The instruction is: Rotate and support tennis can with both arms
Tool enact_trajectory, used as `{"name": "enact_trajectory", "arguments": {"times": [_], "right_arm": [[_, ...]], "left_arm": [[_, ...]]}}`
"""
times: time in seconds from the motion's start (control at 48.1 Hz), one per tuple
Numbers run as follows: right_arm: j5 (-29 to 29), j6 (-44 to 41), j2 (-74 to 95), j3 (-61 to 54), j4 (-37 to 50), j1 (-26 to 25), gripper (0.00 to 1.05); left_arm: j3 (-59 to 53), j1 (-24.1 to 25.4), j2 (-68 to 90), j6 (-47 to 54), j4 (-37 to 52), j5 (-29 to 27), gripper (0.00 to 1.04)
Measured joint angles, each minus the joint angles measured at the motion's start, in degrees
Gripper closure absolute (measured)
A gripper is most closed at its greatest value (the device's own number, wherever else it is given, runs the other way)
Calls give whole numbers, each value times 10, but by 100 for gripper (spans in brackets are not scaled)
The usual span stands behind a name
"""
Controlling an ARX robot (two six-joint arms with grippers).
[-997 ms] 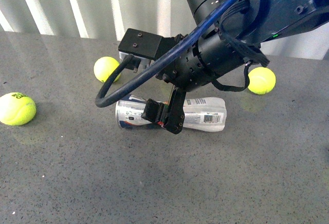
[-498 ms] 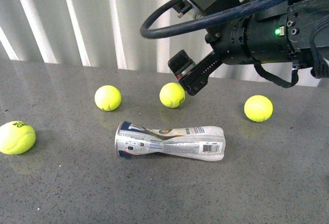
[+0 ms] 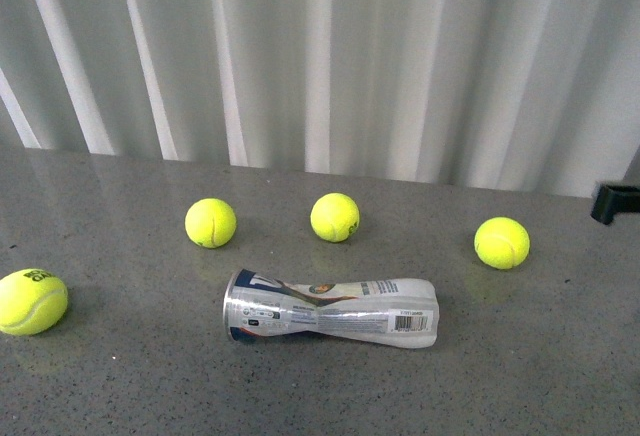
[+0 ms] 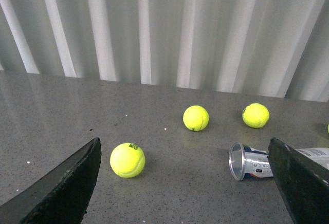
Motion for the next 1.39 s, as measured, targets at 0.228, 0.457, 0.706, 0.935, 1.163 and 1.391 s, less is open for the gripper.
{"name": "enact_trajectory", "arguments": {"times": [0.228, 0.457, 0.706, 0.935, 1.163, 1.391], "right_arm": [[-38, 3, -128, -93, -33, -44, 101], [-66, 3, -250, -147, -102, -71, 101], [-114, 5, -376, -177, -195, -122, 101], [-116, 5, -483, -192, -287, -122, 101], [-116, 5, -581, -195, -375, -122, 101], [-117, 5, -651, -195, -441, -122, 101]], "left_arm": [[0, 0, 0, 0, 0, 0, 7], [0, 0, 0, 0, 0, 0, 7], [0, 0, 0, 0, 0, 0, 7], [0, 0, 0, 0, 0, 0, 7], [0, 0, 0, 0, 0, 0, 7], [0, 0, 0, 0, 0, 0, 7]]}}
